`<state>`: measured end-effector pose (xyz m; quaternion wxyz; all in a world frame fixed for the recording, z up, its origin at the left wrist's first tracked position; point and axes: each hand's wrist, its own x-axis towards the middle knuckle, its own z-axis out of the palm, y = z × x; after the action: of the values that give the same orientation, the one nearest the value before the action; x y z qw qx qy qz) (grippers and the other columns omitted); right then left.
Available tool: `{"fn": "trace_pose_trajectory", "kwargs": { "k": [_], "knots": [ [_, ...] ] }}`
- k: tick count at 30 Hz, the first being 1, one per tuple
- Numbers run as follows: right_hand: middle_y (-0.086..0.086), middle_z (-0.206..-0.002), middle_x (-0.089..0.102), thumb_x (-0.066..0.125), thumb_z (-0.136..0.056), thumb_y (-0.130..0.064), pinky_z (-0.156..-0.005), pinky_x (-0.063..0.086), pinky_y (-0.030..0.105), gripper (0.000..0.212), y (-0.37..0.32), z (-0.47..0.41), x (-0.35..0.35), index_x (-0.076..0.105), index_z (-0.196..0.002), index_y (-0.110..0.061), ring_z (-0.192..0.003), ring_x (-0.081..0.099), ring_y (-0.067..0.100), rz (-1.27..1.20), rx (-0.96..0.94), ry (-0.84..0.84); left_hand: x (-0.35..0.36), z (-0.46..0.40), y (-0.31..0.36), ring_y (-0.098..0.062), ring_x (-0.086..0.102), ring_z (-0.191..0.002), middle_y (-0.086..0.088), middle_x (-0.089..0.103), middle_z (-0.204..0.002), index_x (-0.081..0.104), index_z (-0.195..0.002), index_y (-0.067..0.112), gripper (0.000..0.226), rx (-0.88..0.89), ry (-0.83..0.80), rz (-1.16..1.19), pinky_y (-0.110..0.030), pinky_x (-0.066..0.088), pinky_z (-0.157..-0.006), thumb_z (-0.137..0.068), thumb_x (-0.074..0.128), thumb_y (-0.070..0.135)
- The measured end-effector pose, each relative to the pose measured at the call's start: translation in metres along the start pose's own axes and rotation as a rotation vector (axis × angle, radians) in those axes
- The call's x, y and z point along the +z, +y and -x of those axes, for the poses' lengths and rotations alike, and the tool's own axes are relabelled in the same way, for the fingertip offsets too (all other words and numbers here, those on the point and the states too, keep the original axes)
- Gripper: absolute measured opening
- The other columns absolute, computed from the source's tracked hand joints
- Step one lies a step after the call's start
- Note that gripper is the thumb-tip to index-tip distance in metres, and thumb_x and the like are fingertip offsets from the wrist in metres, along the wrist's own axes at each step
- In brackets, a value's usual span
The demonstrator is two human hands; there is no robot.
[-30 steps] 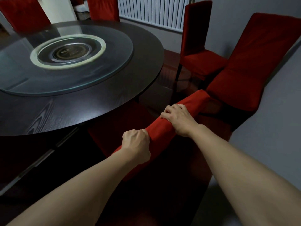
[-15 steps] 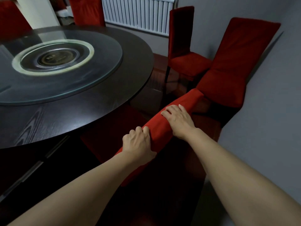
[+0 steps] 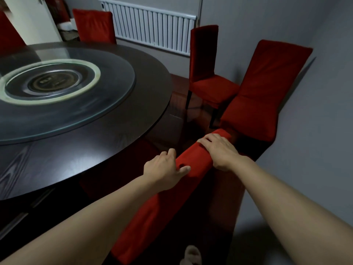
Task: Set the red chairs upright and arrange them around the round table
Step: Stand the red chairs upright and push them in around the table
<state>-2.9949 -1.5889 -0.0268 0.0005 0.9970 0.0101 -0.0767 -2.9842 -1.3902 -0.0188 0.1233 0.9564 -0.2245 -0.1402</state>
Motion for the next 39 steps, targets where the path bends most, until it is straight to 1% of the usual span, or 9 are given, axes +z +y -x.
{"fn": "trace_pose_trajectory", "kwargs": {
  "k": [5, 8, 10, 15, 18, 22, 28, 35, 39],
  "knots": [
    [0.005, -0.147, 0.029, 0.063, -0.079, 0.001, -0.112, 0.024, 0.035, 0.081, 0.071, -0.038, -0.025, 0.026, -0.146, -0.024, -0.137, 0.024, 0.024, 0.052, 0.031, -0.028, -0.009, -0.063, 0.038, -0.023, 0.054, -0.113, -0.003, 0.053, -0.125, 0.040, -0.125, 0.018, 0.056, -0.045, 0.018, 0.040, -0.037, 0.046, -0.086, -0.088, 0.048, 0.060],
    [0.006, -0.148, 0.026, 0.060, -0.080, 0.004, -0.112, 0.025, 0.034, 0.082, 0.107, -0.061, -0.029, 0.024, -0.148, -0.024, -0.138, 0.023, 0.025, 0.054, 0.034, -0.088, -0.010, -0.099, 0.062, -0.023, 0.052, -0.115, -0.004, 0.052, -0.126, 0.039, -0.127, 0.018, 0.057, -0.064, 0.005, 0.057, -0.038, 0.046, -0.088, -0.088, 0.049, 0.059],
    [0.006, -0.149, 0.026, 0.063, -0.081, 0.001, -0.112, 0.026, 0.034, 0.082, 0.128, -0.077, -0.028, 0.023, -0.148, -0.024, -0.138, 0.023, 0.025, 0.052, 0.039, -0.101, -0.010, -0.118, 0.077, -0.022, 0.050, -0.118, -0.004, 0.050, -0.128, 0.038, -0.130, 0.018, 0.059, -0.066, 0.006, 0.062, -0.038, 0.046, -0.090, -0.088, 0.050, 0.058],
    [0.005, -0.148, 0.028, 0.068, -0.084, -0.018, -0.110, 0.028, 0.034, 0.077, 0.155, -0.108, -0.019, 0.024, -0.147, -0.023, -0.136, 0.027, 0.024, -0.006, 0.050, -0.097, -0.013, -0.153, 0.092, -0.022, 0.047, -0.122, -0.003, 0.047, -0.133, 0.034, -0.137, 0.019, 0.064, -0.049, -0.023, 0.047, -0.037, 0.045, -0.094, -0.088, 0.053, 0.055],
    [0.005, -0.147, 0.028, 0.069, -0.084, -0.023, -0.111, 0.028, 0.034, 0.076, 0.161, -0.126, -0.016, 0.025, -0.147, -0.023, -0.136, 0.027, 0.023, -0.040, 0.051, -0.098, -0.016, -0.175, 0.095, -0.022, 0.048, -0.122, -0.003, 0.047, -0.134, 0.031, -0.139, 0.020, 0.065, -0.045, -0.051, 0.032, -0.037, 0.044, -0.093, -0.088, 0.053, 0.055],
    [0.006, -0.149, 0.026, 0.068, -0.084, -0.025, -0.112, 0.027, 0.036, 0.076, 0.167, -0.145, -0.019, 0.025, -0.147, -0.023, -0.137, 0.026, 0.024, -0.051, 0.069, -0.096, -0.021, -0.205, 0.094, -0.023, 0.049, -0.121, -0.005, 0.048, -0.133, 0.032, -0.138, 0.019, 0.065, 0.000, -0.035, 0.032, -0.040, 0.046, -0.094, -0.087, 0.054, 0.054],
    [0.006, -0.150, 0.024, 0.067, -0.086, -0.026, -0.111, 0.027, 0.036, 0.075, 0.185, -0.169, -0.035, 0.024, -0.148, -0.023, -0.136, 0.026, 0.025, -0.055, 0.074, -0.079, -0.025, -0.249, 0.100, -0.023, 0.053, -0.116, -0.005, 0.050, -0.128, 0.033, -0.137, 0.019, 0.065, 0.016, -0.049, 0.061, -0.039, 0.048, -0.091, -0.086, 0.057, 0.053],
    [0.007, -0.150, 0.023, 0.067, -0.086, -0.028, -0.112, 0.027, 0.036, 0.076, 0.248, -0.237, -0.040, 0.024, -0.148, -0.023, -0.138, 0.025, 0.025, -0.049, 0.045, -0.080, -0.038, -0.329, 0.125, -0.021, 0.052, -0.116, -0.003, 0.049, -0.129, 0.032, -0.138, 0.019, 0.066, -0.003, -0.017, 0.066, -0.036, 0.048, -0.088, -0.087, 0.057, 0.053],
    [0.008, -0.150, 0.024, 0.068, -0.085, -0.029, -0.112, 0.027, 0.038, 0.076, 0.301, -0.295, -0.043, 0.024, -0.147, -0.022, -0.138, 0.025, 0.026, -0.026, -0.019, -0.093, -0.039, -0.389, 0.151, -0.021, 0.051, -0.118, -0.003, 0.048, -0.132, 0.030, -0.140, 0.020, 0.067, -0.080, -0.012, 0.070, -0.034, 0.046, -0.087, -0.087, 0.056, 0.053]
  ]
}}
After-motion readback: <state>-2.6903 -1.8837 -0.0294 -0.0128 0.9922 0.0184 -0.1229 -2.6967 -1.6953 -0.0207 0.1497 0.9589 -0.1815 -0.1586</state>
